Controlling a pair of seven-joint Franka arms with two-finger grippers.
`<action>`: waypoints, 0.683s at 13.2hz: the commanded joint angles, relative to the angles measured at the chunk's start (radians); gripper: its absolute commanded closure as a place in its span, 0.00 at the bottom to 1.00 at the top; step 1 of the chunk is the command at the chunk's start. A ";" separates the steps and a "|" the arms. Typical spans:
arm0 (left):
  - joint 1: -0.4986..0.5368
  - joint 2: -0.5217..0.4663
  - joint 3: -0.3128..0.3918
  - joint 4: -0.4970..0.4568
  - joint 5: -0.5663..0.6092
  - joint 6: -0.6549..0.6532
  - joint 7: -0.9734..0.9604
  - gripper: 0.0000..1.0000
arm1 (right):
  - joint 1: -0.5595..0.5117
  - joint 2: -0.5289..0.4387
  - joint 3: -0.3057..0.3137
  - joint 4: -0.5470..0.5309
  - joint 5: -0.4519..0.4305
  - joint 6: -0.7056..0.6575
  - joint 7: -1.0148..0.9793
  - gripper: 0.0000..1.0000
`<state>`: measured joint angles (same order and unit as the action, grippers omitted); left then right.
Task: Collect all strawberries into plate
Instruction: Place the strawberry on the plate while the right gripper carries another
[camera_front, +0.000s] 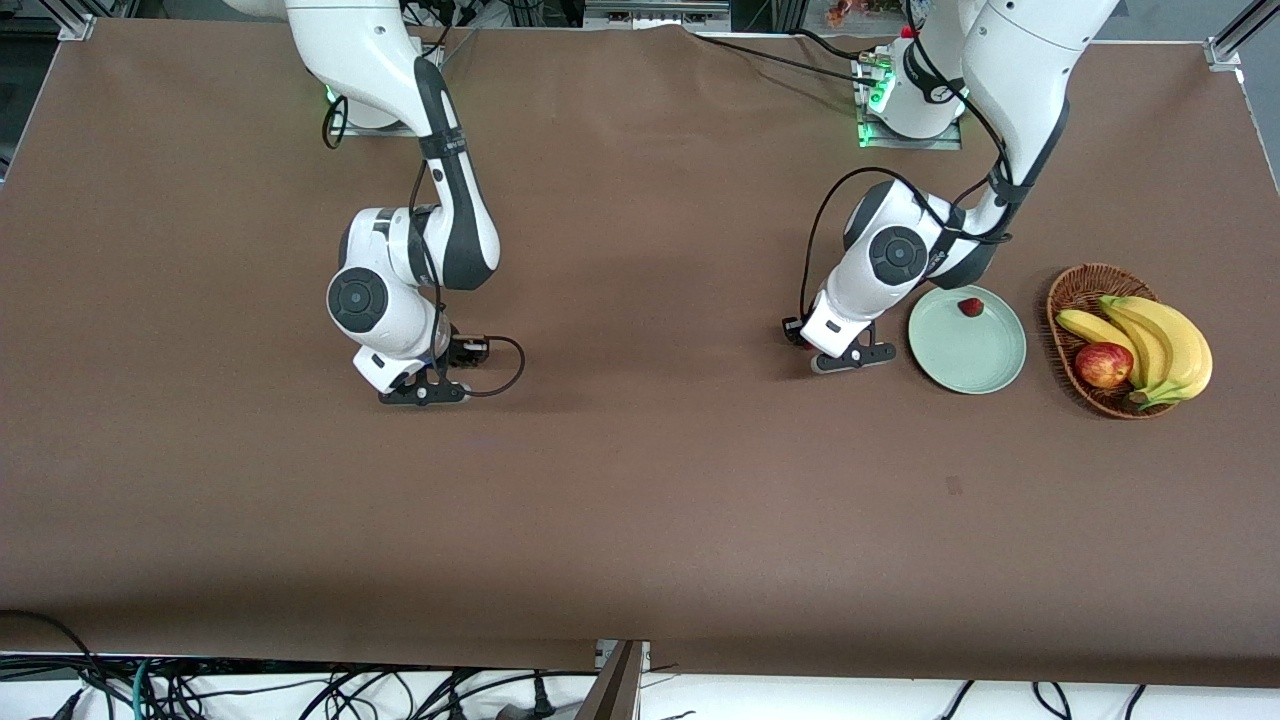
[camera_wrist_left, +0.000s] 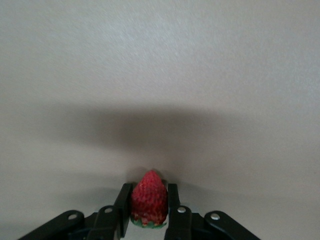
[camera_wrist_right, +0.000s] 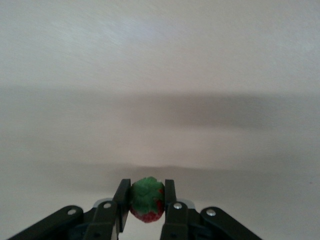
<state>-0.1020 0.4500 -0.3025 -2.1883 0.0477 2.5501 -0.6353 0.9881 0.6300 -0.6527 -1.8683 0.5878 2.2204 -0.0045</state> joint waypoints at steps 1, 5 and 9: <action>0.008 -0.098 0.057 0.050 0.012 -0.180 0.095 0.82 | 0.026 -0.013 0.001 0.050 0.021 -0.042 0.095 0.82; 0.011 -0.226 0.274 0.048 -0.100 -0.362 0.509 0.82 | 0.069 0.048 0.037 0.182 0.026 -0.042 0.266 0.81; 0.015 -0.211 0.443 0.045 -0.101 -0.366 0.750 0.81 | 0.063 0.199 0.139 0.447 0.066 -0.027 0.571 0.80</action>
<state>-0.0791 0.2292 0.1038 -2.1266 -0.0288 2.1764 0.0260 1.0556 0.7145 -0.5328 -1.5905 0.6210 2.2021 0.4426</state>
